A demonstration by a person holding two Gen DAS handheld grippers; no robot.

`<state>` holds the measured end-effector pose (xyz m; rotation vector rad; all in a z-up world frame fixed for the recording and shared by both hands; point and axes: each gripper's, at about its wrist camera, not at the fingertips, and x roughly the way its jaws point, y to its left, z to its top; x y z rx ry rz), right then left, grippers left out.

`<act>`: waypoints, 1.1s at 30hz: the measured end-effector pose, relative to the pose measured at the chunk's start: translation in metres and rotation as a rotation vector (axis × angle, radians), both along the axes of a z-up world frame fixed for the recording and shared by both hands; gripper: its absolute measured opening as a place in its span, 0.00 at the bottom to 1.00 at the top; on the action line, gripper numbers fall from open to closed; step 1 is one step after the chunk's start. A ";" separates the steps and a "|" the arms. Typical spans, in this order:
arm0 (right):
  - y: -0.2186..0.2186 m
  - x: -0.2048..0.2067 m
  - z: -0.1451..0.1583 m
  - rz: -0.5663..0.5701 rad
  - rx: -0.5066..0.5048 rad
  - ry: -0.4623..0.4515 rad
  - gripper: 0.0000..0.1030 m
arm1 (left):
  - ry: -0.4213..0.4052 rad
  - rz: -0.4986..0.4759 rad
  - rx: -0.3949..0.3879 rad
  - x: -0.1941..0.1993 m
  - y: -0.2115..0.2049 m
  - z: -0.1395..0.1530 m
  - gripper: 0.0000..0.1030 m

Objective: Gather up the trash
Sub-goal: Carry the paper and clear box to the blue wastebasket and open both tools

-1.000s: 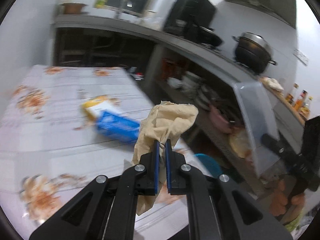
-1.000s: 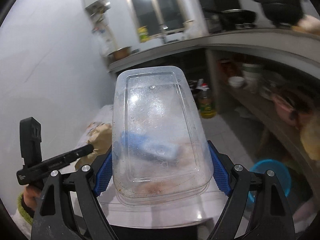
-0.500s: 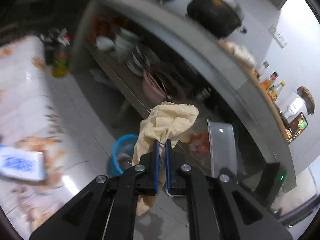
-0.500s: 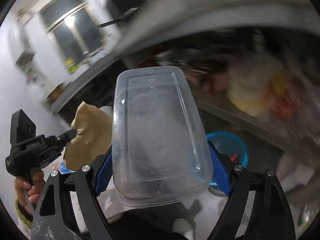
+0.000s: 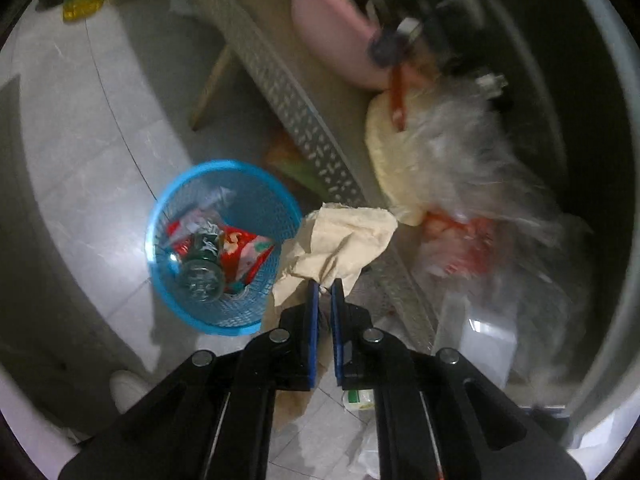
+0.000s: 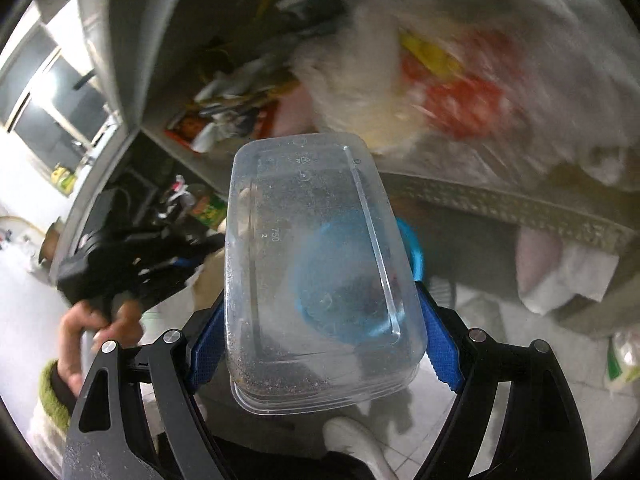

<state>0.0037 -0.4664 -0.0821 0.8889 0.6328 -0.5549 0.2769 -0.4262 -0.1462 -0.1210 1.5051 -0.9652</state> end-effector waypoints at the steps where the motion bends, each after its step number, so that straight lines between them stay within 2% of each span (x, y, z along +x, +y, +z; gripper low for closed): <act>1: 0.000 -0.006 -0.003 -0.007 0.006 0.007 0.77 | 0.008 0.000 0.025 0.000 -0.014 -0.012 0.06; 3: -0.005 -0.010 -0.010 -0.013 0.014 0.027 0.77 | 0.017 -0.016 0.044 0.000 -0.034 -0.027 0.12; 7: -0.010 -0.012 -0.022 -0.019 0.027 0.053 0.77 | 0.061 0.006 0.083 0.005 -0.056 -0.059 0.38; 9: -0.014 -0.011 -0.030 -0.019 0.040 0.060 0.77 | 0.078 0.027 0.083 0.009 -0.058 -0.067 0.47; 14: -0.015 0.007 -0.048 0.010 0.078 0.065 0.77 | 0.072 0.069 0.079 0.020 -0.045 -0.058 0.49; 19: -0.020 0.055 -0.069 0.091 0.119 0.044 0.77 | -0.015 0.105 0.010 0.036 -0.014 -0.004 0.49; 23: -0.028 0.107 -0.093 0.146 0.135 0.042 0.79 | -0.123 0.111 -0.042 0.043 0.031 0.059 0.55; 26: -0.035 0.140 -0.117 0.131 0.062 0.097 0.83 | -0.229 0.097 -0.056 0.038 0.074 0.101 0.62; 27: -0.036 0.148 -0.130 0.114 0.040 0.166 0.84 | -0.265 0.104 -0.056 0.035 0.089 0.112 0.64; 28: -0.038 0.152 -0.141 0.103 0.049 0.211 0.84 | -0.314 0.111 -0.050 0.029 0.111 0.125 0.66; 30: -0.035 0.148 -0.154 0.092 0.082 0.222 0.83 | -0.373 0.116 -0.045 0.018 0.150 0.142 0.69; 33: -0.019 0.130 -0.144 0.090 0.030 0.216 0.83 | -0.426 0.138 -0.038 0.003 0.209 0.151 0.72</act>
